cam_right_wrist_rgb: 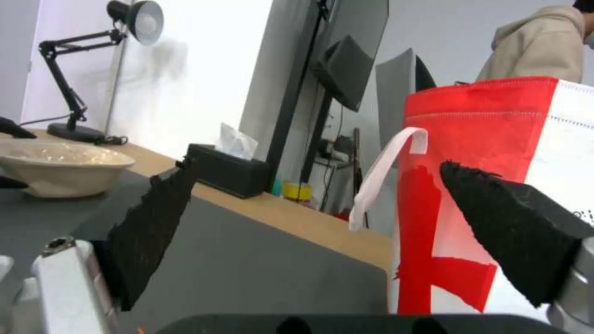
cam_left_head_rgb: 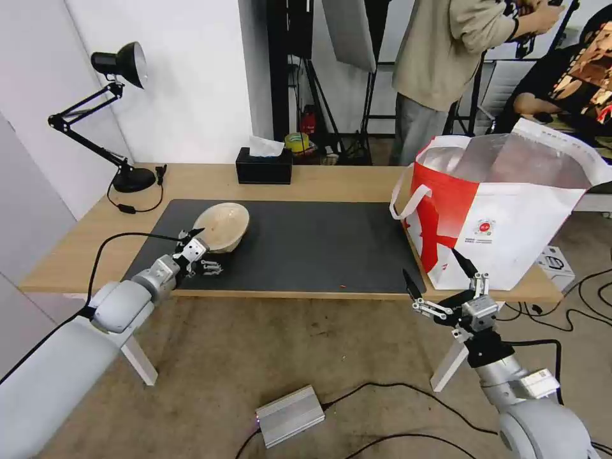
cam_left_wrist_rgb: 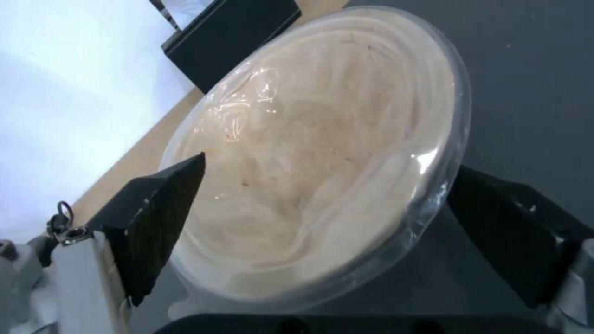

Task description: Pick up the trash from the table and place it into the takeout bag.

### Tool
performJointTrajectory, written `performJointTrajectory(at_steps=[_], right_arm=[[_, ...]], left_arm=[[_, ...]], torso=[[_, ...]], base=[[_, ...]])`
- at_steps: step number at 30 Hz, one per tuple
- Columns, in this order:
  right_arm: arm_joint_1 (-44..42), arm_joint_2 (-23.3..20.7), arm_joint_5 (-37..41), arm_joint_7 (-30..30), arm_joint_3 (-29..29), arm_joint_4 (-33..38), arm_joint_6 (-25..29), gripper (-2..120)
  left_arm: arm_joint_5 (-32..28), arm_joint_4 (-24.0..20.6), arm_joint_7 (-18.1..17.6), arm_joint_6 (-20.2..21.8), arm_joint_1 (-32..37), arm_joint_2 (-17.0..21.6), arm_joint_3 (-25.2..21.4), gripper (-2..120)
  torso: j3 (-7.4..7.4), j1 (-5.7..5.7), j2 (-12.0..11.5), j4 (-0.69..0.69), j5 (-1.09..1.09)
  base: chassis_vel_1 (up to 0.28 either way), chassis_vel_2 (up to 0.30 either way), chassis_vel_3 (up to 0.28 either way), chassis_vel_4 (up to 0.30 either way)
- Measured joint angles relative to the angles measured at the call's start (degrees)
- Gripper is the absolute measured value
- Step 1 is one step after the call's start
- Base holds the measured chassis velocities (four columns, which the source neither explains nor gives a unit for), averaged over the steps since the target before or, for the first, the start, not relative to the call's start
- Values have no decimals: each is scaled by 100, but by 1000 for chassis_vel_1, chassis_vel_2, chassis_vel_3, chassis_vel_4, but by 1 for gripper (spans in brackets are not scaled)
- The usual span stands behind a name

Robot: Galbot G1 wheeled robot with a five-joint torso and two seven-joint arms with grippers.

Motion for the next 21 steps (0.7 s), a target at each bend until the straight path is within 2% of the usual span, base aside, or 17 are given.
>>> performJointTrajectory(at_steps=[21], right_arm=[[0, 0, 0, 0, 0, 0, 0, 99]], left_arm=[[195, 311, -33, -1, -238, -103, 227, 100]], torso=[[0, 0, 0, 0, 0]], base=[[0, 0, 0, 0]])
